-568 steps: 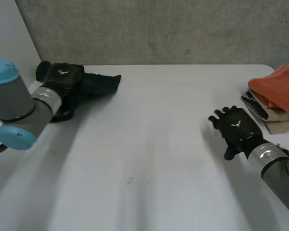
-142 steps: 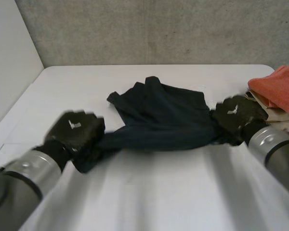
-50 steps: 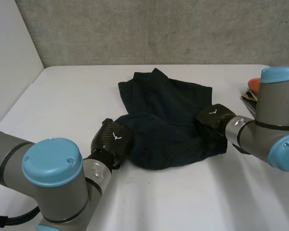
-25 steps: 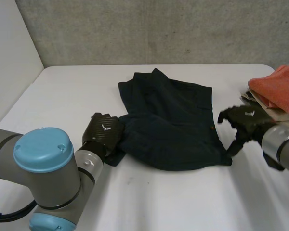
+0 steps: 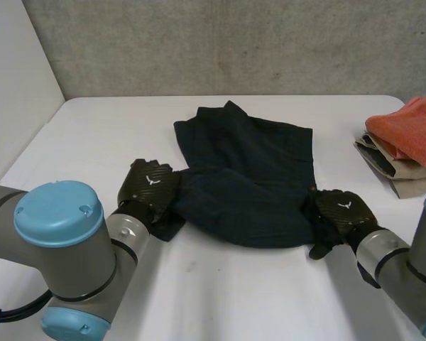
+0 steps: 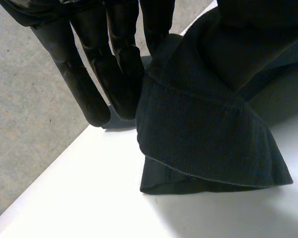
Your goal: Fold the laundry.
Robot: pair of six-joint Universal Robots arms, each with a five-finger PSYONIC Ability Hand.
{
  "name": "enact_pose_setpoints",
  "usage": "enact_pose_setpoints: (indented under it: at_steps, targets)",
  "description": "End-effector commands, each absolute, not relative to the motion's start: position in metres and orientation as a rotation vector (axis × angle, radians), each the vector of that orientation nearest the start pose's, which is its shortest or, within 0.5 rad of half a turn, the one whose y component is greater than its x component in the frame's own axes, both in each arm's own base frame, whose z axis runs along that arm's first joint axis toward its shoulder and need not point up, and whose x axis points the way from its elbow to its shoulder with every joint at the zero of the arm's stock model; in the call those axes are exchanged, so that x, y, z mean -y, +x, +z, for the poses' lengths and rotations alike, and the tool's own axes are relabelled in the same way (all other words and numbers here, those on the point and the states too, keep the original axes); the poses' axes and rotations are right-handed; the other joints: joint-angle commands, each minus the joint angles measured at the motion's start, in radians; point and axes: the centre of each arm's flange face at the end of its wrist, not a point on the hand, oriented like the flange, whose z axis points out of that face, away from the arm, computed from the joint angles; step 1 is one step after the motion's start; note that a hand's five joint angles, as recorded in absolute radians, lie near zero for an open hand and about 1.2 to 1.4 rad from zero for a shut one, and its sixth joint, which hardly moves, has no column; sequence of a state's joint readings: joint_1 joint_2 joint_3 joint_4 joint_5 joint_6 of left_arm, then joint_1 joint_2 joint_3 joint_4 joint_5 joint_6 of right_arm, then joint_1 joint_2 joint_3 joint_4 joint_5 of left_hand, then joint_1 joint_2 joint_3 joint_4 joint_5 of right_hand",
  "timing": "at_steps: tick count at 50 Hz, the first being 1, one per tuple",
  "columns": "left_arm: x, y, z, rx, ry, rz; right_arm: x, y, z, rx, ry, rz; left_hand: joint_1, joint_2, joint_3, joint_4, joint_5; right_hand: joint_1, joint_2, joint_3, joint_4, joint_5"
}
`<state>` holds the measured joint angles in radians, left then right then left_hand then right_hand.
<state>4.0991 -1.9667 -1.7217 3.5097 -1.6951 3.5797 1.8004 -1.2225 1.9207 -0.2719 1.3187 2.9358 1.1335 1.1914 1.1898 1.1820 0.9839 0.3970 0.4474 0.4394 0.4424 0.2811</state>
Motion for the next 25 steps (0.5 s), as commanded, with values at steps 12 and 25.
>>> enact_pose_setpoints:
  at_steps: [12, 25]
  targets:
    - [0.211, -0.295, 0.175, -2.153, 1.121, -2.011, 0.267, 0.227, 0.158, -2.218, -0.833, -1.822, 0.248, 0.190, 0.192, 0.200, 0.224, 0.999, 0.949, 0.957, 0.954, 0.941]
    - [0.115, -0.257, 0.191, -2.370, 1.472, -1.460, 0.213, 0.213, 0.197, -2.310, -1.550, -1.613, 0.251, 0.193, 0.195, 0.203, 0.227, 0.999, 0.949, 0.957, 0.954, 0.941]
